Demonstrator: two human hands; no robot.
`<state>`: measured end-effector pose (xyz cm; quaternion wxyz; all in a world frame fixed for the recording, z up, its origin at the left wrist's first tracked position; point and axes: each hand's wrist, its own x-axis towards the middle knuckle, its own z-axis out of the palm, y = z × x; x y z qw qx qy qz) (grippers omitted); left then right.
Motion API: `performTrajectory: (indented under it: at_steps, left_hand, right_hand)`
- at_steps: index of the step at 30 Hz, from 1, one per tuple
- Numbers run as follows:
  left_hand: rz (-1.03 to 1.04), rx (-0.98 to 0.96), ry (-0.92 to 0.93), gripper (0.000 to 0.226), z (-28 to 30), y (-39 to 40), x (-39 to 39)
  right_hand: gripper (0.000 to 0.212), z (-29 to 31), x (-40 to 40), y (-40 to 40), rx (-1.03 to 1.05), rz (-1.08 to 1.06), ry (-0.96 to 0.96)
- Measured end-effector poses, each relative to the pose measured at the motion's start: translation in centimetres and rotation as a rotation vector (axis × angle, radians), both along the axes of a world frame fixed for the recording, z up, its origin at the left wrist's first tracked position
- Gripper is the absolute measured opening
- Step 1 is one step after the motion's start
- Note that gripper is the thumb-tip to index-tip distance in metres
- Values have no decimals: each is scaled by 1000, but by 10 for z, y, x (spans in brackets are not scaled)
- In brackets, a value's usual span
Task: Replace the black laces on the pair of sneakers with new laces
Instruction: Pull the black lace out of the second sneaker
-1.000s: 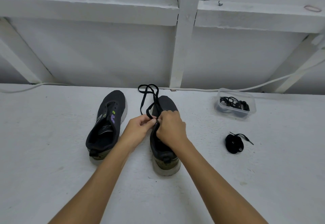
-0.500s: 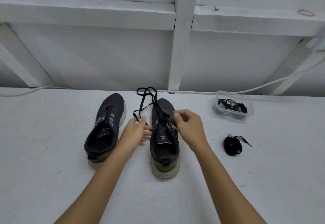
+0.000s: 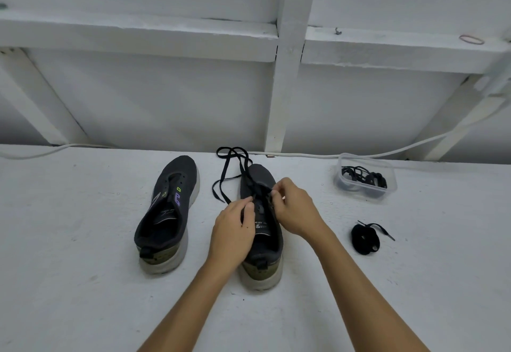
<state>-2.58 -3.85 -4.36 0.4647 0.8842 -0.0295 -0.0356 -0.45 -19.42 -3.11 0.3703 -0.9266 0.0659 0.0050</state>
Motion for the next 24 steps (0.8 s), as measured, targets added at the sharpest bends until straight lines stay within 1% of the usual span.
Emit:
performTrajectory:
  at_steps: [2,4,5,6,8,11,14,15,16,18,19,20,22,24]
  left_hand:
    - [-5,17,-13,37,0,0,1]
    - [-1,38,-24,36,0,1,2]
    - [-3,44,-31,35,-1,1,2]
    - [-4,45,-35,35,-1,1,3]
    - [-3,46,-37,34,-1,0,3]
    - [1,47,-57,34,-1,1,3]
    - [-1,36,-53,34,-1,3,4]
    - [-3,35,-53,34,-1,3,5]
    - [-4,39,-56,34,-1,2,5]
    - [-5,50,-61,33,-1,2,6]
    - [-3,53,-60,33,0,2,6]
    - [-1,56,-60,33,0,2,6]
    - [1,57,-65,32,0,2,6]
    - [-1,49,-68,32,-1,2,6]
  right_hand:
    - [11,-3,1,-3,131,-66,-6]
    - [14,-9,-2,-5,306,-115,51]
    - [17,-11,-4,-6,346,-109,85]
    - [18,-13,-5,-6,339,-84,108]
    - [13,-14,-6,-6,279,-50,83]
    - [10,-10,-1,-4,130,-45,-41]
    - [9,-8,3,-5,54,-121,-139]
    - [9,-9,3,-6,66,-149,-136]
    - [11,-10,2,-8,125,-180,-98]
    - [23,-10,-2,-9,365,-224,71]
    - [27,-11,-6,-9,427,-216,143]
    - [25,-13,-8,-9,410,-179,154]
    - [11,-19,-11,-9,312,-119,72]
    - [12,-17,-11,-7,250,-120,-1]
